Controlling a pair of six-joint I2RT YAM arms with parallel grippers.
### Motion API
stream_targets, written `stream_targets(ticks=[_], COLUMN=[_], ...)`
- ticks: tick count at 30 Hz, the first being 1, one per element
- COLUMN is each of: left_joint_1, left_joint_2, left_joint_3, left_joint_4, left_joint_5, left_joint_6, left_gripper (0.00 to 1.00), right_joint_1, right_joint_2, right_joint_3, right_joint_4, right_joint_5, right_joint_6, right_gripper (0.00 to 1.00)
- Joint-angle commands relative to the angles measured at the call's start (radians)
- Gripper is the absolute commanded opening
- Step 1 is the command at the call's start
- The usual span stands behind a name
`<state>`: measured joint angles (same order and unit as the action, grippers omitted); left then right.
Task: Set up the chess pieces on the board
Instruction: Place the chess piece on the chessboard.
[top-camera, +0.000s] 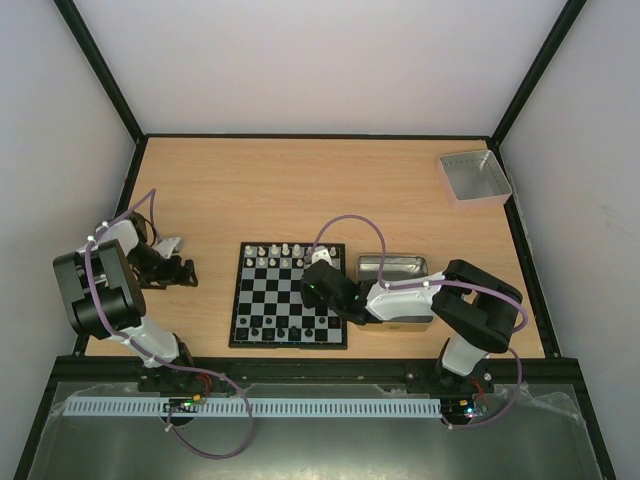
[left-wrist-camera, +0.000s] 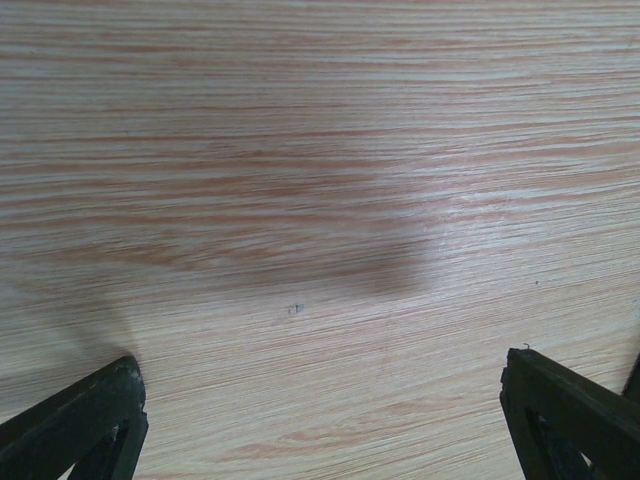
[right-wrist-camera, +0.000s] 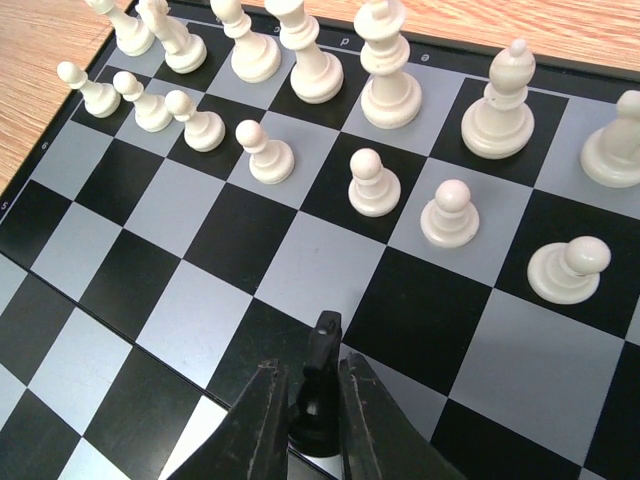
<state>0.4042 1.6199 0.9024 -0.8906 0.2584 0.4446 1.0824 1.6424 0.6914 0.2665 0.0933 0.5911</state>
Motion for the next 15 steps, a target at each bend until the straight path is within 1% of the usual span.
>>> stream_targets(ticks=[1,5,15], left_joint_1=[0.004,0.004,0.003], left_joint_2=[0.036,0.033,0.031], left_joint_3=[-0.009,-0.009,-0.009], left_joint_4=[-0.017,-0.015,-0.016], left_joint_5=[-0.005,-0.007,-0.005], left_joint_6=[0.0,-0.001,0.0], left_gripper=[0.97,0.97,0.98], right_joint_1=[-0.003,-0.003,-0.004], right_joint_2=[-0.006,-0.019,-0.059], right_joint_3=[0.018,0.021,0.053], right_joint_4=[-0.033,-0.04,-0.121], right_joint_5=[0.007,0.012,0.065], right_joint_6=[0.014,0.018,0.004], right_gripper=[0.14,0.17,0.17])
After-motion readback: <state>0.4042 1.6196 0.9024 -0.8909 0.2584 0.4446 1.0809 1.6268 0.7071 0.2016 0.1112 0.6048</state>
